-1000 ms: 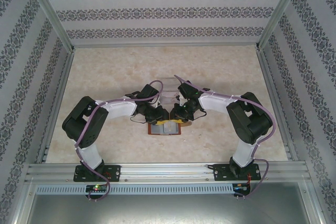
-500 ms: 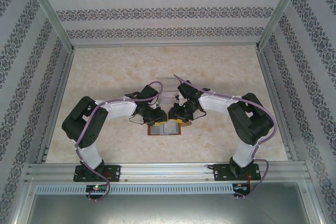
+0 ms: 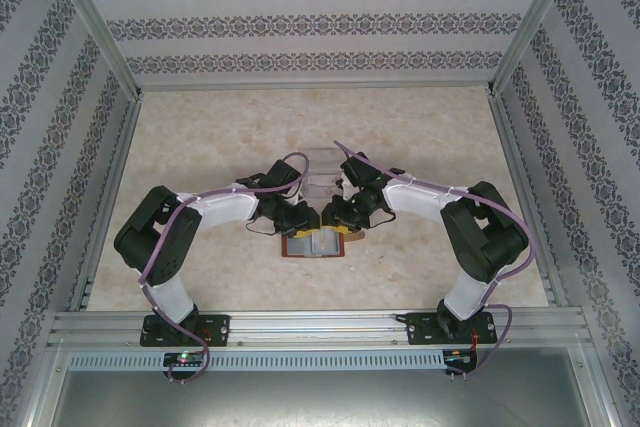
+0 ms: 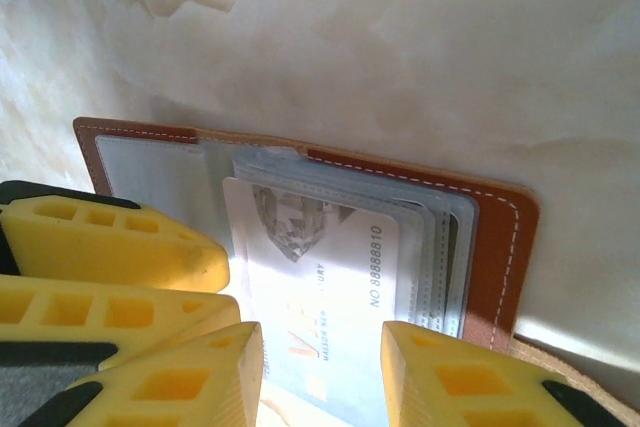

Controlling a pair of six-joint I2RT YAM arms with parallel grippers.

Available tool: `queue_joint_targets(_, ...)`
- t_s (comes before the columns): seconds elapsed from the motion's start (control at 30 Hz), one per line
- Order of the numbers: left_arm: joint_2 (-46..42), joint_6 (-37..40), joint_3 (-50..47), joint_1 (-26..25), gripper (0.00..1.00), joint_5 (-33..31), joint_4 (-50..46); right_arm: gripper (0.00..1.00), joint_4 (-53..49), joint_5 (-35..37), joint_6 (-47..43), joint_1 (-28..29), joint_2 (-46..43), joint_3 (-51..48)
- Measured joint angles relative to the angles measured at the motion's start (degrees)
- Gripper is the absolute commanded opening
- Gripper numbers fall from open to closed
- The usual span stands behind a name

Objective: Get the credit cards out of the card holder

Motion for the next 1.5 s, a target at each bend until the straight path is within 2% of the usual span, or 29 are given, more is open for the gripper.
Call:
queue_joint_targets(0.63, 2.25, -1.14, -0.13, 0.0, 0.31, 1.03, 0.98, 0.35, 0.83, -0.74, 0.0, -0.02, 2.38, 0.0)
queue_joint_targets(0.97, -1.31, -0.59, -0.15, 0.0, 0.3, -2.34, -0.35, 0.31, 1.79, -0.85, 0.02, -0.02, 2.82, -0.09)
queue_joint_targets(1.3, -1.7, -1.55, -0.17, 0.0, 0.27, -1.42, 0.39, 0.31, 1.84, -0.72, 0.0, -0.02, 2.82, -0.26)
queue_joint_targets(1.5, -1.73, -1.29, -0.11, 0.0, 0.27, -3.3, -1.86, 0.31, 1.92, -0.72, 0.0, -0.02, 2.82, -0.31)
